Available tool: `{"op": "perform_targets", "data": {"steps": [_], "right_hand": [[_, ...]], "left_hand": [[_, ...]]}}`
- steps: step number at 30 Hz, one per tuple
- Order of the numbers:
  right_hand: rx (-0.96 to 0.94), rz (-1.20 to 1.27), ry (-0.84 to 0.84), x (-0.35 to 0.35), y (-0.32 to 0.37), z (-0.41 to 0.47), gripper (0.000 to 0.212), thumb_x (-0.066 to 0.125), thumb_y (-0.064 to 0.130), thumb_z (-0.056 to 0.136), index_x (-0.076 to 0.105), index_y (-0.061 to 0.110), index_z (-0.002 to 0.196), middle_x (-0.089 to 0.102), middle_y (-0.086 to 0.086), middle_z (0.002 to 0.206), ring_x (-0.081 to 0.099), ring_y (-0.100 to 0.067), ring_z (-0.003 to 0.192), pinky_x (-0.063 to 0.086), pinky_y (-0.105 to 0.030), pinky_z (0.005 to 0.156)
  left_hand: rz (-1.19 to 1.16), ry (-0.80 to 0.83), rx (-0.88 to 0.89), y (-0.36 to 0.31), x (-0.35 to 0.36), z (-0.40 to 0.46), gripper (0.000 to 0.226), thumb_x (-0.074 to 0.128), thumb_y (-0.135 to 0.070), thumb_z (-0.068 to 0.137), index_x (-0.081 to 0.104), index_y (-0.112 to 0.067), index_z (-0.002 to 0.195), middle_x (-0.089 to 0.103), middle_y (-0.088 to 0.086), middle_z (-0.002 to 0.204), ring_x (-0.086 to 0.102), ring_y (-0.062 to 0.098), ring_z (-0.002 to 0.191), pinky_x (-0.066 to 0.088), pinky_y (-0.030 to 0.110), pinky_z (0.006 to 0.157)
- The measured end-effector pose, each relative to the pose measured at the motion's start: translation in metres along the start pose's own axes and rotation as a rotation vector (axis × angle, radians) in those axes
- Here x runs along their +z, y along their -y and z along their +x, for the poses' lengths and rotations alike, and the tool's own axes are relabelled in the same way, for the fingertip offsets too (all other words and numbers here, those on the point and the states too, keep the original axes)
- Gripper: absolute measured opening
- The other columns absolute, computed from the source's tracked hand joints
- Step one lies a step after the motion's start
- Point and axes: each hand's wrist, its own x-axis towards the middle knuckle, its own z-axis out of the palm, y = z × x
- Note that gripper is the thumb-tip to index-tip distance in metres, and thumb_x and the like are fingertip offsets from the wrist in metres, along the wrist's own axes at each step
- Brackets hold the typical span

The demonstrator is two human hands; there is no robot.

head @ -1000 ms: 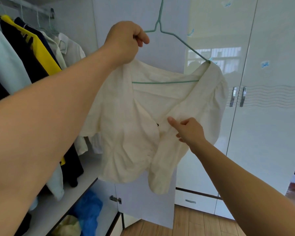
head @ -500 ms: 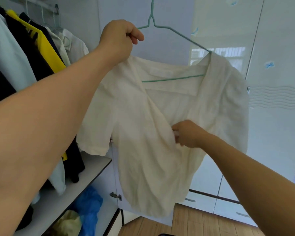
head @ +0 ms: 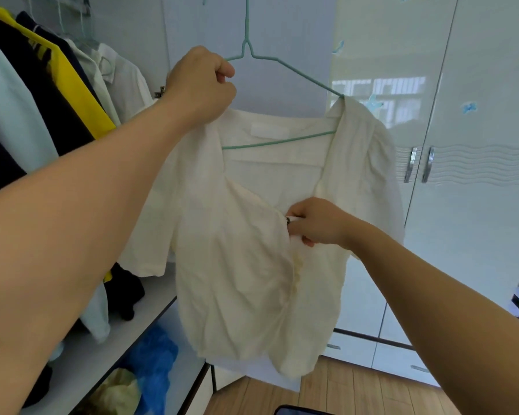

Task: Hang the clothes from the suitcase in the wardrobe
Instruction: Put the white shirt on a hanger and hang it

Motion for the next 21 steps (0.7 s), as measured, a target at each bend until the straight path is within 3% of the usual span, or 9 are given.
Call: {"op": "perform_targets", "data": {"steps": [3,5,9,13,16,18,21], "right_hand": [[0.031,0.075,0.011,-0.002,0.004,0.001,0.021,0.056,0.018,0.084,0.052,0.010,0.065,0.047,-0.002,0.048,0.040,-0.012,0.044,0.037,-0.021,0.054],[0.056,0.154,0.074,-0.004,0.005,0.001,0.021,0.054,0.017,0.085,0.052,0.010,0.065,0.049,-0.004,0.051,0.046,-0.013,0.044,0.040,-0.024,0.057],[0.037,0.258,0.224,-0.005,0.003,0.003,0.023,0.071,0.033,0.081,0.064,0.011,0.080,0.058,-0.008,0.067,0.055,-0.017,0.058,0.043,-0.025,0.062],[0.011,0.145,0.113,0.002,0.006,0.006,0.021,0.075,0.024,0.080,0.061,0.010,0.073,0.056,-0.001,0.052,0.047,-0.009,0.047,0.038,-0.019,0.054],[0.080,0.332,-0.050,0.004,0.008,0.012,0.019,0.065,0.017,0.087,0.053,0.008,0.075,0.053,-0.008,0.052,0.044,-0.016,0.047,0.035,-0.021,0.048],[0.125,0.454,-0.124,0.002,0.009,0.017,0.017,0.062,0.014,0.088,0.053,0.007,0.076,0.052,-0.011,0.058,0.042,-0.020,0.052,0.033,-0.025,0.048],[0.202,0.590,-0.205,-0.002,0.012,0.023,0.013,0.060,0.011,0.090,0.057,0.006,0.079,0.050,-0.011,0.056,0.042,-0.017,0.048,0.031,-0.024,0.046]], "left_hand": [[0.023,0.036,-0.045,0.008,0.004,-0.005,0.036,0.056,-0.024,0.089,0.061,-0.014,0.124,0.053,0.008,0.126,0.054,0.023,0.110,0.039,0.029,0.098],[0.028,0.038,-0.070,0.012,0.006,-0.007,0.037,0.057,-0.026,0.089,0.061,-0.015,0.123,0.052,0.008,0.126,0.054,0.024,0.111,0.038,0.035,0.104],[0.046,0.053,-0.134,0.019,0.007,-0.007,0.038,0.058,-0.033,0.088,0.061,-0.018,0.123,0.051,0.007,0.129,0.052,0.025,0.116,0.035,0.040,0.108],[0.027,0.110,-0.144,0.019,0.013,-0.015,0.046,0.063,-0.043,0.085,0.059,-0.019,0.124,0.049,0.004,0.128,0.051,0.022,0.116,0.035,0.040,0.107],[-0.126,0.176,-0.175,0.016,0.021,-0.031,0.045,0.073,-0.050,0.074,0.062,-0.024,0.110,0.052,-0.003,0.106,0.052,0.018,0.103,0.040,0.036,0.101],[-0.237,0.231,-0.201,0.011,0.029,-0.049,0.034,0.081,-0.049,0.067,0.065,-0.027,0.087,0.052,-0.012,0.080,0.051,0.014,0.086,0.041,0.029,0.082],[-0.254,0.367,-0.219,0.002,0.047,-0.082,0.037,0.082,-0.056,0.061,0.065,-0.023,0.062,0.049,-0.017,0.048,0.049,0.011,0.066,0.038,0.035,0.073]]}}
